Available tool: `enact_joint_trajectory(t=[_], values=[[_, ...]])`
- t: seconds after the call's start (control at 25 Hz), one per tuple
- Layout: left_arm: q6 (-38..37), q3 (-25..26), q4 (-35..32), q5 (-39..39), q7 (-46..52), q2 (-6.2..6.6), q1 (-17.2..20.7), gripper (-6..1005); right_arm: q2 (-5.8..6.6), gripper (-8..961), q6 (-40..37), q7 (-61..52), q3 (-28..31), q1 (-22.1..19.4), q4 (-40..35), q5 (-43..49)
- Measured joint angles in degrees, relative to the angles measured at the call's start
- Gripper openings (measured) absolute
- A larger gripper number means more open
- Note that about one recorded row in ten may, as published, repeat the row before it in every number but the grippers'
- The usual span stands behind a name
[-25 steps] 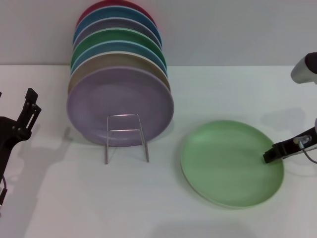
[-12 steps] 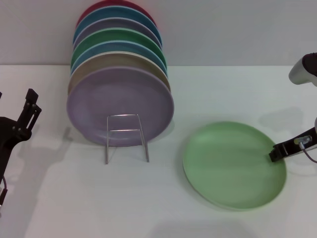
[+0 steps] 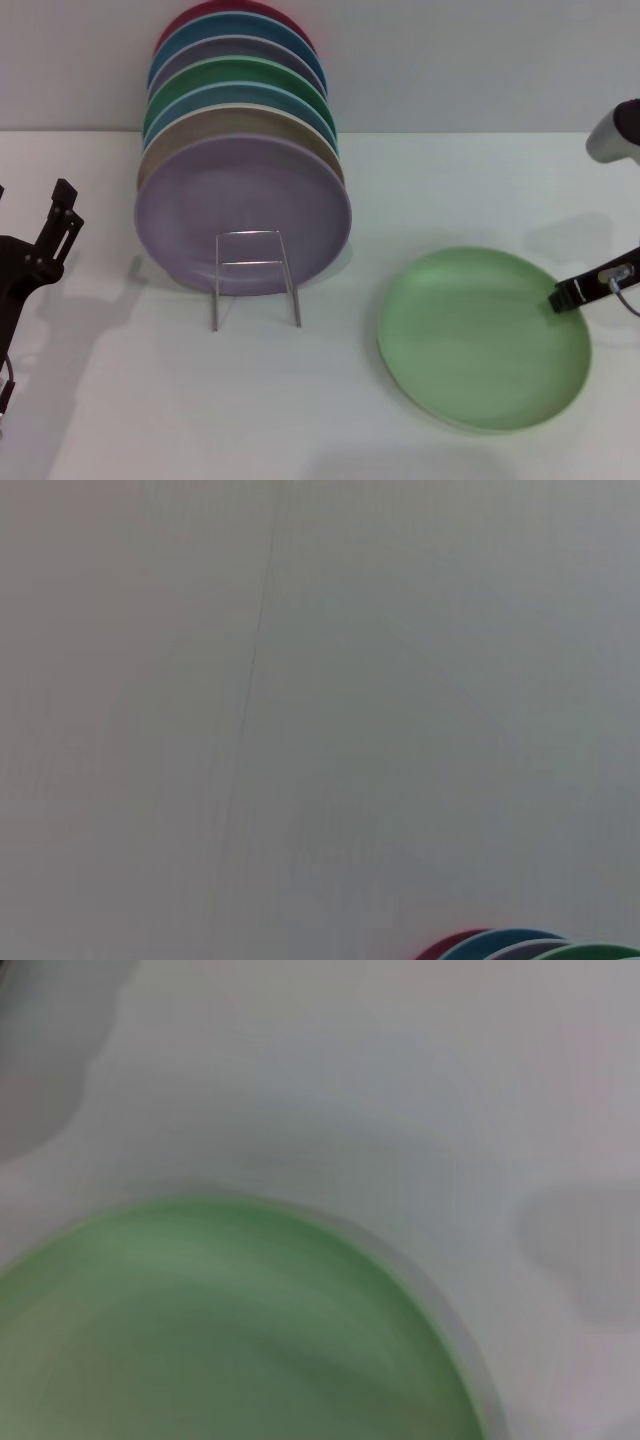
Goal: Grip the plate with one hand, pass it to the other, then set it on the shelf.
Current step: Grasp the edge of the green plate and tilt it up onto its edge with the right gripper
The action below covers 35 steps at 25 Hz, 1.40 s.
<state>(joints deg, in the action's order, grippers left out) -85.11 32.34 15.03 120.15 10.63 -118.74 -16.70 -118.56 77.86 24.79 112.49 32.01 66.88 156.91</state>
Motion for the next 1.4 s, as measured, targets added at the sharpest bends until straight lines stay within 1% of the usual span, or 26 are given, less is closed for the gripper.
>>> enact_joint_trajectory(t=[0.2,0.28,0.32,0.4,0.48,0.52,0.6,0.96,1.2,1.36,1.4], values=[[-0.1,0.0,0.0,0.0,0.0,0.00,0.0,825,-0.36,74,-1.8,0.6,-0.1,-2.5,6.2,-0.2],[-0.2,0.0,0.2,0.0,0.0,0.00,0.0,825,-0.46,69,-3.7,0.9,-0.3,-4.5,10.8,-0.7],[-0.2,0.0,0.2,0.0,0.0,0.00,0.0,825,-0.46,67,-3.7,0.9,-0.3,-4.5,10.8,-0.7],[-0.2,0.0,0.2,0.0,0.0,0.00,0.0,825,-0.51,62,-5.0,1.3,-1.0,-6.0,13.6,-1.6],[-0.3,0.1,0.3,0.0,0.0,0.00,0.0,825,-0.50,36,-7.7,2.0,-2.6,-8.1,17.7,-2.3],[-0.3,0.2,0.3,0.0,0.0,0.00,0.0,825,-0.47,23,-8.4,2.1,-2.9,-8.3,18.2,-2.3],[-0.3,0.4,0.3,0.0,0.0,0.00,0.1,825,-0.42,-3,-9.2,2.2,-3.3,-8.5,18.5,-2.1],[-0.3,1.2,0.5,0.0,0.0,0.00,-0.1,825,-0.28,-1,-8.7,2.3,-3.5,-7.6,17.7,-2.0],[-0.2,1.4,0.2,0.0,0.0,0.00,-0.6,825,-0.19,0,-5.8,1.6,-2.1,-5.9,15.7,-1.5],[-0.3,1.4,0.1,0.0,0.0,0.01,-0.8,825,0.03,156,-2.3,1.5,0.4,-4.3,13.8,-1.2],[-0.3,1.4,0.1,0.0,0.0,0.02,-0.8,825,0.06,175,-1.9,1.4,0.7,-4.1,13.4,-0.9]])
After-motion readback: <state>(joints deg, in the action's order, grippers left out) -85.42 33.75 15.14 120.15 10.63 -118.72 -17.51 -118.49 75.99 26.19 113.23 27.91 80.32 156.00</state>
